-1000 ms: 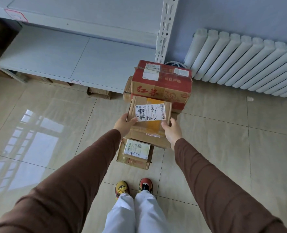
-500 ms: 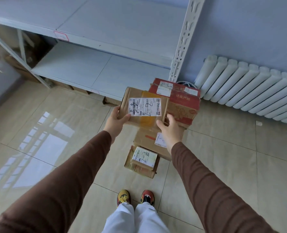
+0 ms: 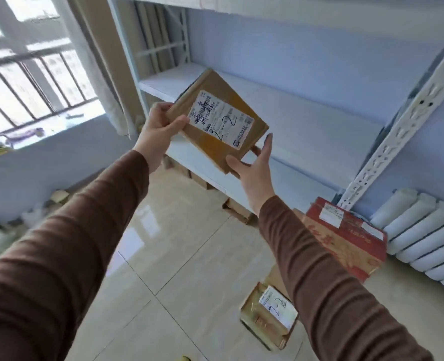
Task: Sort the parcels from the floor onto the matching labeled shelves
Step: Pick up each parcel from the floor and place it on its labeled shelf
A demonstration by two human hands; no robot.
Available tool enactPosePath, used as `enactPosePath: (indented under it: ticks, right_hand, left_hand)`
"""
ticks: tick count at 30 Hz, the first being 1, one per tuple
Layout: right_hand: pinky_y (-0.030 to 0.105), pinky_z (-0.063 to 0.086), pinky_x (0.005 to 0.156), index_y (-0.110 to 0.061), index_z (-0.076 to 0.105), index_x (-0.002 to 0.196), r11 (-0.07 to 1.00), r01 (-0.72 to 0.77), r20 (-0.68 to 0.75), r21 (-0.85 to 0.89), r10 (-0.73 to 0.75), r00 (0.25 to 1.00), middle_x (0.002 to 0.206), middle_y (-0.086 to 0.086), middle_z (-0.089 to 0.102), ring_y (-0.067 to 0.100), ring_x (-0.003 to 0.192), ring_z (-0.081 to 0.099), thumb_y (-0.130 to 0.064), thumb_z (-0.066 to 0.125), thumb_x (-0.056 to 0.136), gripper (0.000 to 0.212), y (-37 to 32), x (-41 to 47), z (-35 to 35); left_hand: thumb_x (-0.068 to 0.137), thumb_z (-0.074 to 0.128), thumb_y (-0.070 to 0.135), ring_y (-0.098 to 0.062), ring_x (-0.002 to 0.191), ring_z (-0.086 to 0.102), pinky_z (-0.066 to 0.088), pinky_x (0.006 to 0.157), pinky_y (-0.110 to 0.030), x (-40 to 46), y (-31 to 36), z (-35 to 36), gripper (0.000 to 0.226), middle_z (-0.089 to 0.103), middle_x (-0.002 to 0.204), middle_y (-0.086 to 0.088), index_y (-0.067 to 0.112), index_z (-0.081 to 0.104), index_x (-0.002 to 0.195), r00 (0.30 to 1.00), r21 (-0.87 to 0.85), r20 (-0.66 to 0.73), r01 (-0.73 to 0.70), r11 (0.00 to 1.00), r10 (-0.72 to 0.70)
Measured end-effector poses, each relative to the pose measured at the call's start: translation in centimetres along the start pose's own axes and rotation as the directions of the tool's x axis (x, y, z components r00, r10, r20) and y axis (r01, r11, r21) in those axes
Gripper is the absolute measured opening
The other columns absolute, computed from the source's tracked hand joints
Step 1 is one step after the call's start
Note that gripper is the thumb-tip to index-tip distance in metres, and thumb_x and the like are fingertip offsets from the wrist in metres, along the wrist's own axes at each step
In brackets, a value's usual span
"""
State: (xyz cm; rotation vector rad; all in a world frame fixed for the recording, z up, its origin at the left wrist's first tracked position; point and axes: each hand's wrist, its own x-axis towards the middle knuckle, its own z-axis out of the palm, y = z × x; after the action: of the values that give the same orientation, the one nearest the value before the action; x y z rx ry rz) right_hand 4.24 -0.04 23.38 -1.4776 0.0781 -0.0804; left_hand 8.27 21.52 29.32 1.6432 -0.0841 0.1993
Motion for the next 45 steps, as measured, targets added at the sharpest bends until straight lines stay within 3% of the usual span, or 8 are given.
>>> enactPosePath:
  ticks: [4, 12, 17, 23, 29, 32, 37, 45]
  right_hand:
    - [0.060, 0.029, 0.122, -0.072, -0.005, 0.142, 0.995, 0.100, 0.119, 0.026, -0.103, 0.988, 0.170, -0.012, 0.005, 0.019, 0.155, 0.023, -0.044, 0.093, 0.057, 0.133, -2.0, 0.8, 7.5]
    - [0.041, 0.063, 0.085, -0.030, 0.024, 0.143, 0.981, 0.067, 0.373, 0.183, -0.132, 0.918, 0.147, -0.002, 0.044, 0.034, 0.124, 0.062, -0.010, 0.081, 0.086, 0.083, -4.4, 0.4, 21.4]
    - [0.047, 0.062, 0.088, -0.024, 0.027, 0.139, 0.975, -0.021, 0.531, 0.223, -0.104, 0.841, 0.139, 0.009, 0.052, 0.034, 0.112, 0.070, -0.011, 0.078, 0.088, 0.074, -4.9, -0.7, 29.8]
    - [0.035, 0.062, 0.088, -0.019, 0.040, 0.141, 0.974, -0.112, 0.784, 0.199, -0.089, 0.615, 0.137, 0.010, 0.058, 0.028, 0.114, 0.070, -0.022, 0.083, 0.084, 0.072, -4.6, -5.7, 39.1]
    - [0.040, 0.061, 0.093, -0.014, 0.042, 0.138, 0.969, -0.189, 0.927, 0.158, -0.080, 0.366, 0.127, 0.014, 0.067, 0.029, 0.108, 0.073, -0.018, 0.079, 0.088, 0.062, -4.9, -16.0, 46.9]
    - [0.044, 0.060, 0.095, -0.012, 0.042, 0.134, 0.966, -0.208, 0.965, 0.150, -0.098, 0.243, 0.130, 0.016, 0.064, 0.030, 0.108, 0.073, -0.015, 0.078, 0.088, 0.059, -5.7, -22.6, 50.6]
    - [0.031, 0.060, 0.086, -0.016, 0.044, 0.140, 0.949, -0.278, 0.988, 0.151, -0.135, 0.074, 0.128, 0.010, 0.067, 0.025, 0.107, 0.073, -0.010, 0.074, 0.092, 0.056, -6.2, -34.3, 55.1]
    - [0.034, 0.059, 0.095, -0.020, 0.047, 0.142, 0.965, -0.251, 0.979, 0.078, -0.122, -0.163, 0.124, 0.004, 0.072, 0.022, 0.111, 0.072, -0.011, 0.072, 0.094, 0.055, -4.5, -49.4, 60.5]
  left_hand:
    - [0.100, 0.063, 0.008, -0.003, 0.087, 0.069, 0.053, 0.081, -0.018, 0.3, 2.8, -8.0, 0.015, 0.071, 0.095, 0.010, 0.015, 0.053, 0.109, 0.990, 0.017, -0.085, -0.107, 0.994, 0.109]
    - [0.097, 0.066, 0.014, -0.010, 0.100, 0.066, 0.052, 0.087, -0.024, -2.0, 5.8, -21.8, 0.023, 0.067, 0.115, -0.008, 0.015, 0.054, 0.117, 0.923, 0.079, -0.314, -0.208, 0.975, 0.223]
    - [0.088, 0.075, 0.033, -0.017, 0.125, 0.058, 0.055, 0.101, -0.041, -6.4, 7.5, -28.0, 0.049, 0.056, 0.140, -0.010, 0.047, 0.053, 0.130, 0.804, 0.234, -0.507, -0.218, 0.948, 0.310]
    - [0.092, 0.076, 0.021, 0.004, 0.111, 0.062, 0.055, 0.089, -0.021, -14.6, 9.1, -35.2, 0.058, 0.058, 0.135, -0.009, 0.011, 0.040, 0.137, 0.629, 0.355, -0.695, -0.122, 0.927, 0.348]
    - [0.091, 0.076, 0.035, -0.014, 0.133, 0.056, 0.051, 0.108, -0.046, -27.0, 11.4, -41.4, 0.078, 0.054, 0.148, 0.003, 0.044, 0.032, 0.154, 0.480, 0.342, -0.806, -0.103, 0.934, 0.347]
    - [0.096, 0.070, 0.029, -0.013, 0.128, 0.061, 0.056, 0.099, -0.040, -33.9, 13.4, -43.8, 0.088, 0.059, 0.143, 0.013, 0.046, 0.012, 0.161, 0.418, 0.318, -0.851, -0.072, 0.945, 0.319]
    - [0.096, 0.070, 0.016, 0.008, 0.124, 0.055, 0.053, 0.096, -0.020, -45.3, 15.7, -47.5, 0.075, 0.045, 0.154, 0.000, 0.017, 0.023, 0.155, 0.301, 0.440, -0.863, 0.050, 0.897, 0.407]
    - [0.091, 0.074, 0.041, 0.003, 0.124, 0.051, 0.052, 0.085, -0.013, -61.0, 15.6, -50.3, 0.090, 0.051, 0.135, 0.020, 0.043, 0.017, 0.161, 0.136, 0.447, -0.894, 0.343, 0.826, 0.427]
